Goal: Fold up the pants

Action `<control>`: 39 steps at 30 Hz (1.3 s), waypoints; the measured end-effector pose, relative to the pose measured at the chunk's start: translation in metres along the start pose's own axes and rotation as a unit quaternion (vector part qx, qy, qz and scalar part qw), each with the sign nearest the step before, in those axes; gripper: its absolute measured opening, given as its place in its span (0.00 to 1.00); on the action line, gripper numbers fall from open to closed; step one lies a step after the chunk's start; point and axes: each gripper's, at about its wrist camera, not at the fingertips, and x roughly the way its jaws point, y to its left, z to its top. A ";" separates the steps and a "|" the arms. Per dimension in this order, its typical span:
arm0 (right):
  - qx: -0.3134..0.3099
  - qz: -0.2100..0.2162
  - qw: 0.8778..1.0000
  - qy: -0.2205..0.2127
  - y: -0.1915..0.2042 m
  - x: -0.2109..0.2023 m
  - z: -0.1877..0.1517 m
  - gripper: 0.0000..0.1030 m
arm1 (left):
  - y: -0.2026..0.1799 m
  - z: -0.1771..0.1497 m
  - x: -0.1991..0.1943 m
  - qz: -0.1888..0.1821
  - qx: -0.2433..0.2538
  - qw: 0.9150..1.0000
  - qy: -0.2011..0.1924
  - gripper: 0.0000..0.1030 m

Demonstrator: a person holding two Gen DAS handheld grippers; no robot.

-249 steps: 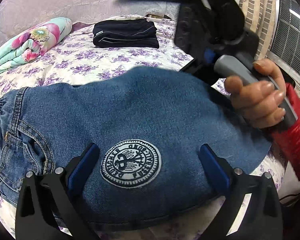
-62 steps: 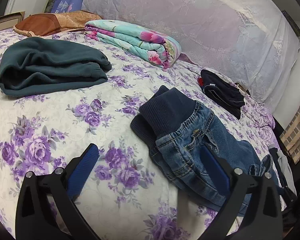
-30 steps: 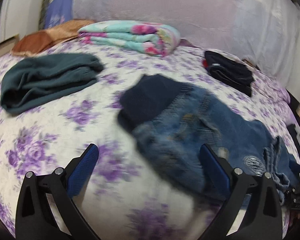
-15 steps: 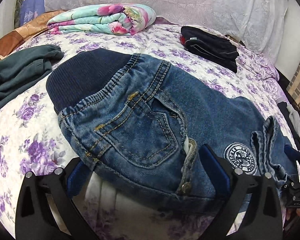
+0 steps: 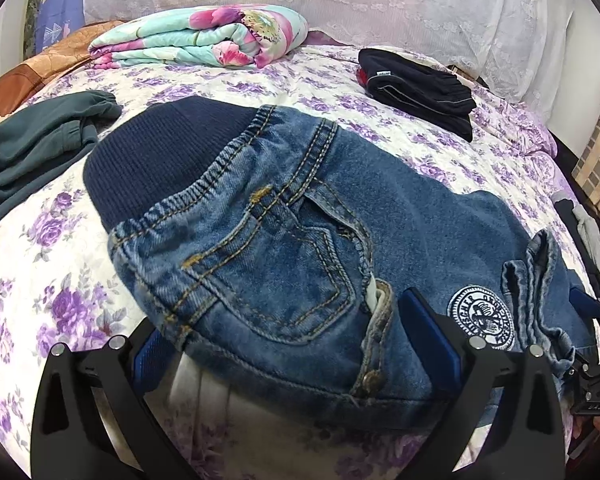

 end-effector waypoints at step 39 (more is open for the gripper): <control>0.155 -0.019 0.981 -0.116 -0.092 -0.078 -0.040 0.97 | -0.130 0.018 -0.128 -0.048 0.190 0.959 -0.204 0.22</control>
